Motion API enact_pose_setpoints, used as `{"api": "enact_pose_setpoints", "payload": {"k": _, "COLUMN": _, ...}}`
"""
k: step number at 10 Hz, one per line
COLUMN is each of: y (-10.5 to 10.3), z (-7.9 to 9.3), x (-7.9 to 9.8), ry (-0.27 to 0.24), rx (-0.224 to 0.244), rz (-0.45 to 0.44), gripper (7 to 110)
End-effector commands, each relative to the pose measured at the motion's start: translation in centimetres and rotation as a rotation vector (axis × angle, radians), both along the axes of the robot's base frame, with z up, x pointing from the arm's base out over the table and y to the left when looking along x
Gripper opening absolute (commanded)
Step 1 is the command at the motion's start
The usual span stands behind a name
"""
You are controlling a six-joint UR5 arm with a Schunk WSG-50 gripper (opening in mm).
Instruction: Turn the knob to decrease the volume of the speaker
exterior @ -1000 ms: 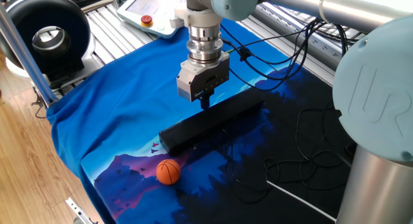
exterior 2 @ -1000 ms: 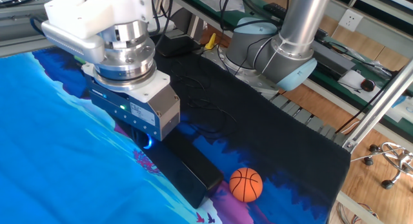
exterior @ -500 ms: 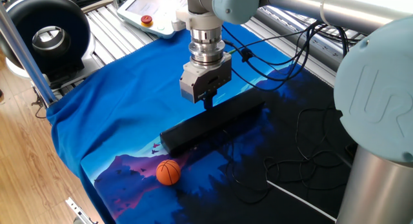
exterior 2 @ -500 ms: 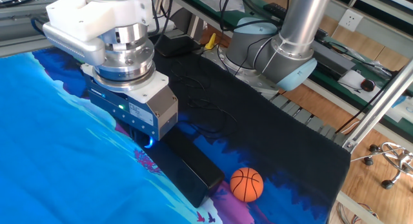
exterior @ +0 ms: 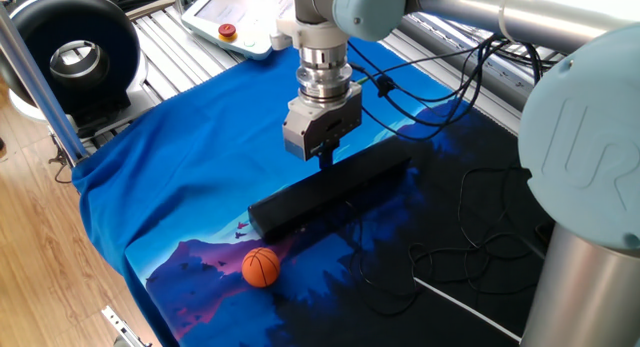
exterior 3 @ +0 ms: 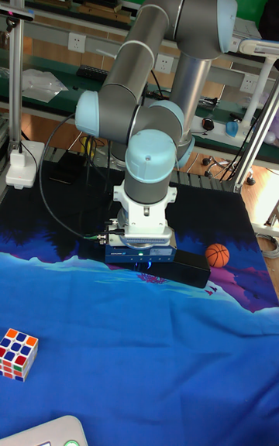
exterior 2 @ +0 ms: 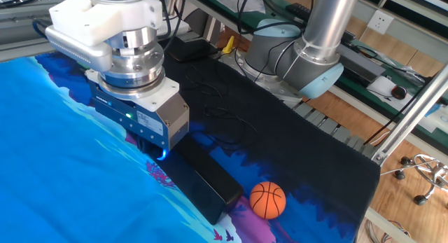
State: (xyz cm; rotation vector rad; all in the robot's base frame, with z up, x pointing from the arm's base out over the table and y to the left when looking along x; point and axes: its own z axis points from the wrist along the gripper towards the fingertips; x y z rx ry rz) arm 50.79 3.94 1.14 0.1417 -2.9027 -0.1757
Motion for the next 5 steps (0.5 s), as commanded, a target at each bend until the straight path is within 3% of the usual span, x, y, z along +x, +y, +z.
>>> {"api": "enact_pose_setpoints", "payload": {"k": 1, "y": 0.5, "z": 0.8, "x": 0.4, "ry": 0.002, "rx": 0.026, "rz": -0.010, "gripper": 7}}
{"api": "enact_pose_setpoints", "payload": {"k": 5, "y": 0.9, "z": 2.3, "x": 1.2, "ry": 0.018, "rx": 0.027, "rz": -0.016, "gripper": 7}}
